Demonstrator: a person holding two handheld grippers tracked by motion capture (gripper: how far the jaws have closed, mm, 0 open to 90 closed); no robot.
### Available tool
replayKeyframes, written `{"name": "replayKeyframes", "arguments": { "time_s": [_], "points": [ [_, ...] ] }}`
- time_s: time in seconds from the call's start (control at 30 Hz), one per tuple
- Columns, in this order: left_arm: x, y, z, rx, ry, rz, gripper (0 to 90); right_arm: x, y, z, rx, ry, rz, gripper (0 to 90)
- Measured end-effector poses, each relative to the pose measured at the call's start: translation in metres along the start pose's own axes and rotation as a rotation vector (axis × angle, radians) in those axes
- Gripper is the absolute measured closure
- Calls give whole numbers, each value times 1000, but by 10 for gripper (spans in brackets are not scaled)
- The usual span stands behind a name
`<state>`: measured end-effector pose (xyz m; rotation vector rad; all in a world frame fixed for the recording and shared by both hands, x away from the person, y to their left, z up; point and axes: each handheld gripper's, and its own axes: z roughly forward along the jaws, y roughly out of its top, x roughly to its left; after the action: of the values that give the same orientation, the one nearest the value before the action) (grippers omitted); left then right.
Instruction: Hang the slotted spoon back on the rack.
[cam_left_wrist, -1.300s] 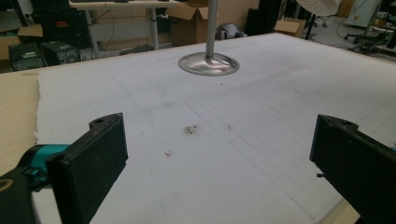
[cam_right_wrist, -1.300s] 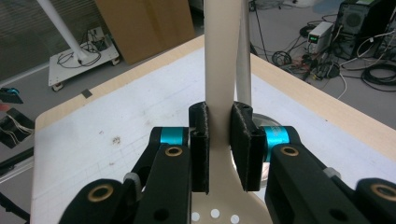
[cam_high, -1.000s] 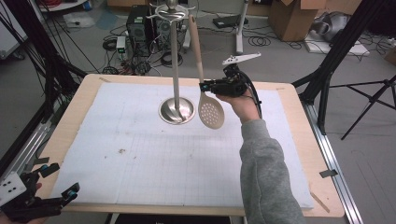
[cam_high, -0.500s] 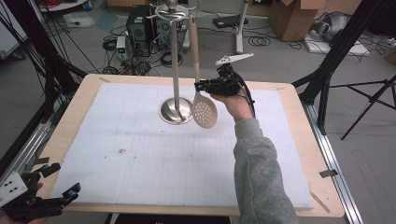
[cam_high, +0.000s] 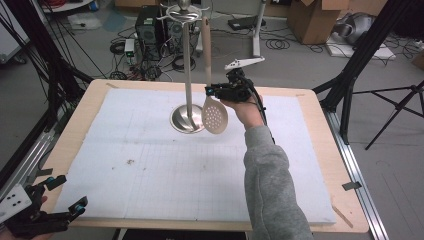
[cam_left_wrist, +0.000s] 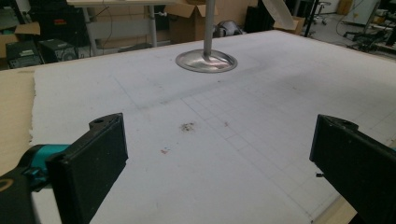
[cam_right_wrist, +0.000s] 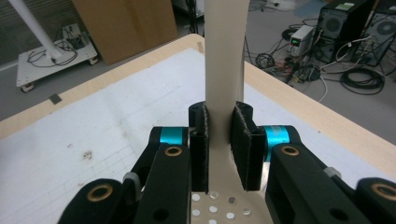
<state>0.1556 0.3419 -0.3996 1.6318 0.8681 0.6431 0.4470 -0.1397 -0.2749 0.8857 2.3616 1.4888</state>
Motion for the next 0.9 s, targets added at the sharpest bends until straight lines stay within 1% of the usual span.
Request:
{"name": "replayKeyframes", "arguments": {
  "time_s": [0.2,0.4,0.5,0.7,0.77,0.8,0.9],
  "points": [
    [-1,-1,0,2,2,-2,46,0,0,3,-2,-23,-9,781],
    [-2,-1,-1,7,-1,0,45,0,1,7,-3,-31,-10,779],
    [-2,0,-3,-8,4,0,45,1,1,10,-7,-39,-13,775],
    [-2,-1,-4,-5,8,-2,45,2,1,14,-15,-50,-9,771],
    [-3,-1,-5,-7,12,2,45,2,1,15,-18,-51,-9,765],
    [-3,-1,-5,-8,11,2,45,2,0,15,-16,-54,-15,757],
    [-3,0,-5,-6,12,4,45,3,-2,18,18,-77,-26,714]
  ]
}}
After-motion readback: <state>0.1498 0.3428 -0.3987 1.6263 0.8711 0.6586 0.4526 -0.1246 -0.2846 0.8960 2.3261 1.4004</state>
